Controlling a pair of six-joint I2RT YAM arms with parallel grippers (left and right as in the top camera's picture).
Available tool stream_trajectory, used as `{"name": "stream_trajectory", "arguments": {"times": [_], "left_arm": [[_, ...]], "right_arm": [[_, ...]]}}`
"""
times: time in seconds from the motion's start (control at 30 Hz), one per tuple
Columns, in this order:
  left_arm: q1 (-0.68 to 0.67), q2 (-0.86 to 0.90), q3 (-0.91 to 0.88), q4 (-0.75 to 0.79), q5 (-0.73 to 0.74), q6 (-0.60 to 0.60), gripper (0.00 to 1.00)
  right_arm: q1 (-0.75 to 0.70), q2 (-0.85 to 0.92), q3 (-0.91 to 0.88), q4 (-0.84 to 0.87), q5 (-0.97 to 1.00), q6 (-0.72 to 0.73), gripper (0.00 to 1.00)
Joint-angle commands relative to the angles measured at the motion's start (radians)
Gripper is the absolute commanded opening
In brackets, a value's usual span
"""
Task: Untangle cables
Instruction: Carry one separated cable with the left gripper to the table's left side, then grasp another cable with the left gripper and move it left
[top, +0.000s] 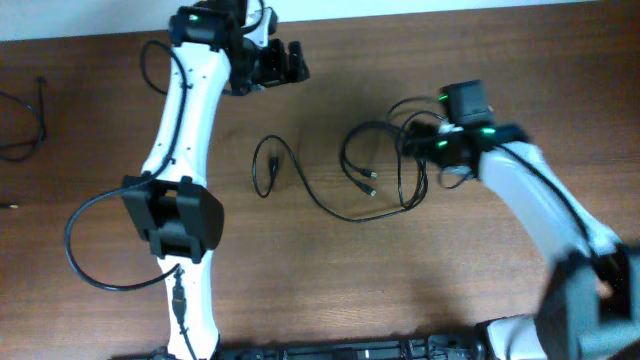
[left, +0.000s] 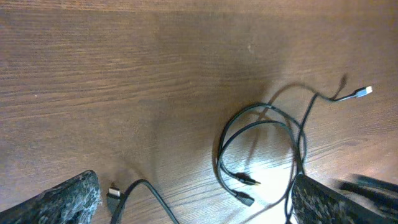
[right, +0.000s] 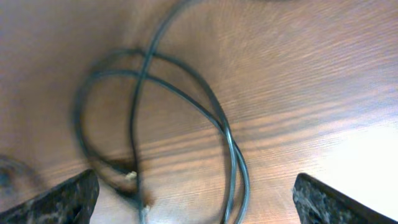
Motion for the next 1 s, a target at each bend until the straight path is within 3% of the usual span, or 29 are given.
{"name": "stream_trajectory", "arguments": {"times": [0.0, 0.2, 0.23, 0.33, 0.37, 0.43, 0.5, 0.63, 0.67, 0.7, 0.73, 0.77, 0.87, 0.97], "left_arm": [[-0.077, 0.007, -0.007, 0.0, -0.07, -0.006, 0.99], [-0.274, 0.007, -0.027, -0.019, -0.068, -0.006, 1.0], [-0.305, 0.012, -0.04, -0.019, -0.078, -0.021, 0.94], [-0.383, 0.018, -0.127, -0.023, -0.093, -0.175, 0.96], [-0.406, 0.018, -0.152, -0.011, -0.093, -0.179, 0.96], [-0.463, 0.018, -0.216, 0.028, -0.099, -0.194, 0.84], [-0.5, 0.018, -0.264, 0.059, -0.169, -0.291, 0.85], [-0.553, 0.018, -0.345, 0.208, -0.18, -0.31, 0.84], [-0.576, 0.018, -0.372, 0.249, -0.18, -0.309, 0.74], [-0.585, 0.018, -0.389, 0.269, -0.186, -0.309, 0.56], [-0.59, 0.018, -0.397, 0.271, -0.214, -0.309, 0.27], [-0.59, 0.018, -0.397, 0.266, -0.265, -0.307, 0.04], [-0.549, -0.021, -0.366, 0.224, -0.436, -0.228, 0.0], [-0.462, -0.134, -0.275, 0.207, -0.491, -0.222, 0.0]], "right_arm": [[-0.102, -0.201, 0.03, -0.049, -0.069, -0.096, 0.99], [-0.284, -0.272, 0.03, -0.155, -0.001, -0.1, 0.99], [-0.312, -0.267, 0.03, -0.181, -0.001, -0.1, 0.99], [-0.377, -0.264, 0.029, -0.237, -0.001, -0.1, 0.98], [-0.385, -0.264, 0.029, -0.238, -0.001, -0.1, 0.99], [-0.385, -0.264, 0.029, -0.238, -0.002, -0.1, 0.99], [-0.385, -0.264, 0.029, -0.238, -0.002, -0.1, 0.99], [-0.385, -0.264, 0.029, -0.254, -0.001, -0.1, 0.98], [-0.385, -0.262, 0.029, -0.268, -0.002, -0.1, 0.99], [-0.385, -0.258, 0.029, -0.289, -0.003, -0.1, 0.99], [-0.385, -0.254, 0.026, -0.304, -0.01, -0.1, 0.99], [-0.385, -0.248, 0.024, -0.32, -0.009, -0.1, 0.99], [-0.385, -0.217, 0.006, -0.353, -0.053, -0.1, 0.99], [-0.376, -0.158, -0.036, -0.35, -0.282, -0.1, 0.99]]}}
